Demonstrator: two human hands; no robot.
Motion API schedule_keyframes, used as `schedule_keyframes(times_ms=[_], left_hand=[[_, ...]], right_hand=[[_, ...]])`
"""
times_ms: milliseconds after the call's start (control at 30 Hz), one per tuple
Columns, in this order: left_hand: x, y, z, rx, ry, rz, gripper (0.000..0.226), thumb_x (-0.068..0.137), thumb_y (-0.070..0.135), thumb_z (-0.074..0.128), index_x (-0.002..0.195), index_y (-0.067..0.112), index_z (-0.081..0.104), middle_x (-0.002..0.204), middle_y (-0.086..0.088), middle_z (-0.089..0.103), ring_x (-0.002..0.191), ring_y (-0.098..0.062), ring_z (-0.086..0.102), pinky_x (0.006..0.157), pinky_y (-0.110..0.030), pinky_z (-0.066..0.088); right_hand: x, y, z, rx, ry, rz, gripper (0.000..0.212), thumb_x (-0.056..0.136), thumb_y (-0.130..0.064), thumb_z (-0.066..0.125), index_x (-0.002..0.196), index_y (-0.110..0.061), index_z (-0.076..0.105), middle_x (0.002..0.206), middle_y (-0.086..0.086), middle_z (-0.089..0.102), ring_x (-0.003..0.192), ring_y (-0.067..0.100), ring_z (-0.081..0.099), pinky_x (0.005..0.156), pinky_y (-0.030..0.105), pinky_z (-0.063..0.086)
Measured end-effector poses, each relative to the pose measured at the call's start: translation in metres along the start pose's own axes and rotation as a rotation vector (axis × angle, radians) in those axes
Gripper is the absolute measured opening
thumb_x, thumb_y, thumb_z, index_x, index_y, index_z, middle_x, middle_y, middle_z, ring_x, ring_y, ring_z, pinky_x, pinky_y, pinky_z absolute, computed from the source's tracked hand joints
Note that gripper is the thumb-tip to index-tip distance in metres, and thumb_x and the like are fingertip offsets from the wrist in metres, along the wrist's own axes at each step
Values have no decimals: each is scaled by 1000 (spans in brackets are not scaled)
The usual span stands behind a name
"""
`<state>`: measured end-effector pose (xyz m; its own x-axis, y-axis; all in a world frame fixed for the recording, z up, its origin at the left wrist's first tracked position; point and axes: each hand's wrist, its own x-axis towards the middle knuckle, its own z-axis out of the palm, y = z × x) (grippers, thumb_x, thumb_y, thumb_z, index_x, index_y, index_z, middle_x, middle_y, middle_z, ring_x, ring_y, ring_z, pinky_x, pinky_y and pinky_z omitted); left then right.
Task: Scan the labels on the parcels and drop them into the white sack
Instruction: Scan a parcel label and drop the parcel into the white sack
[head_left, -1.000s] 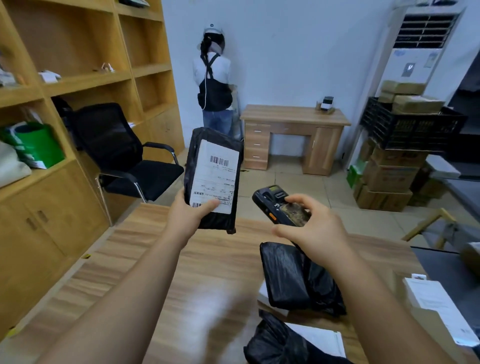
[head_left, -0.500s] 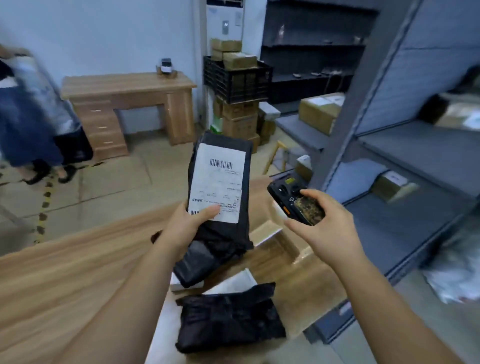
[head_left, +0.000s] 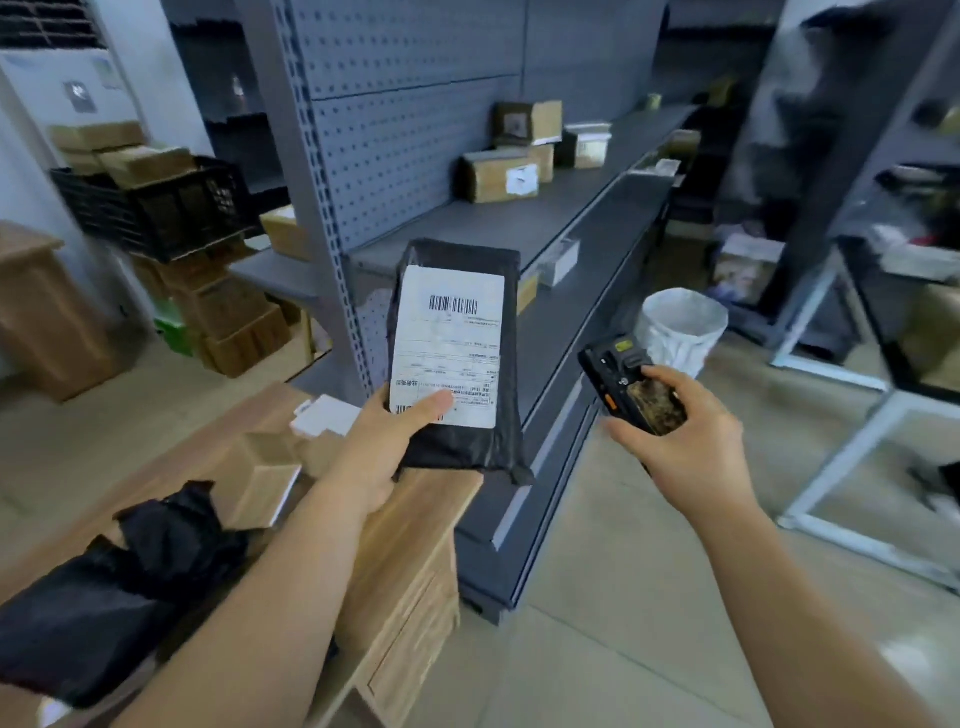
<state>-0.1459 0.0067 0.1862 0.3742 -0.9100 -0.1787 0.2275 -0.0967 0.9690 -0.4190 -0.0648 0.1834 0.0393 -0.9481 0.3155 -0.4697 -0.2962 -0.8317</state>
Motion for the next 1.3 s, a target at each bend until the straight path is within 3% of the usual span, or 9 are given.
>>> schedule_keyframes(times_ms=[133, 200, 267, 400, 500, 767, 867, 1000, 1300], left_hand=[[-8, -23, 92, 32, -101, -13, 41, 74, 27, 79, 112, 25, 65, 98, 10, 76, 92, -10, 71, 69, -22, 52], [-10, -35, 133, 48, -135, -24, 52, 63, 34, 81, 112, 26, 64, 98, 11, 76, 97, -12, 70, 79, -27, 52], [-8, -45, 171, 71, -166, -35, 44, 68, 32, 81, 107, 28, 63, 96, 12, 76, 100, -12, 68, 89, -33, 50], [5, -52, 242, 102, -282, -30, 43, 70, 30, 80, 108, 25, 61, 97, 11, 76, 91, -6, 71, 78, -25, 51], [28, -53, 275, 126, -340, -27, 43, 71, 29, 80, 110, 25, 63, 102, 8, 76, 97, -9, 71, 90, -32, 51], [157, -85, 352, 138, -440, -87, 57, 70, 36, 86, 120, 25, 62, 110, 9, 74, 111, -15, 66, 109, -43, 41], [220, -86, 378, 104, -459, -114, 49, 73, 32, 85, 117, 26, 63, 110, 7, 74, 111, -17, 66, 108, -45, 42], [298, -67, 412, 65, -480, -105, 63, 65, 36, 88, 121, 23, 63, 112, 6, 74, 111, -16, 67, 107, -44, 44], [426, -60, 453, 62, -423, -105, 44, 78, 26, 80, 119, 23, 63, 110, 5, 74, 106, -14, 68, 102, -40, 49]], right_hand=[[-5, 48, -73, -22, 80, 42, 54, 69, -30, 87, 116, -40, 62, 100, -19, 62, 97, 14, 61, 90, 41, 54], [-6, 70, -104, -50, 104, 52, 56, 69, -32, 88, 120, -34, 63, 103, -13, 63, 98, 12, 60, 91, 38, 52], [-6, 89, -131, -66, 129, 63, 59, 69, -33, 88, 121, -33, 62, 109, -10, 64, 101, 13, 60, 93, 37, 51], [7, 121, -178, -70, 202, 128, 61, 69, -31, 88, 124, -34, 62, 108, -13, 62, 106, 13, 60, 95, 38, 51], [25, 137, -193, -85, 237, 132, 60, 69, -32, 87, 124, -34, 62, 107, -17, 58, 106, 13, 59, 94, 36, 50], [127, 206, -190, -96, 319, 206, 57, 69, -39, 86, 119, -42, 60, 111, -14, 63, 103, 11, 61, 90, 40, 53], [183, 222, -183, -127, 315, 228, 60, 67, -42, 85, 121, -43, 58, 112, -17, 61, 105, 12, 60, 88, 45, 55], [258, 228, -180, -195, 310, 237, 60, 71, -38, 85, 125, -37, 59, 114, -15, 60, 107, 9, 58, 96, 39, 51], [391, 266, -155, -234, 264, 229, 59, 71, -39, 85, 124, -39, 58, 112, -18, 61, 106, 7, 57, 92, 34, 50]])
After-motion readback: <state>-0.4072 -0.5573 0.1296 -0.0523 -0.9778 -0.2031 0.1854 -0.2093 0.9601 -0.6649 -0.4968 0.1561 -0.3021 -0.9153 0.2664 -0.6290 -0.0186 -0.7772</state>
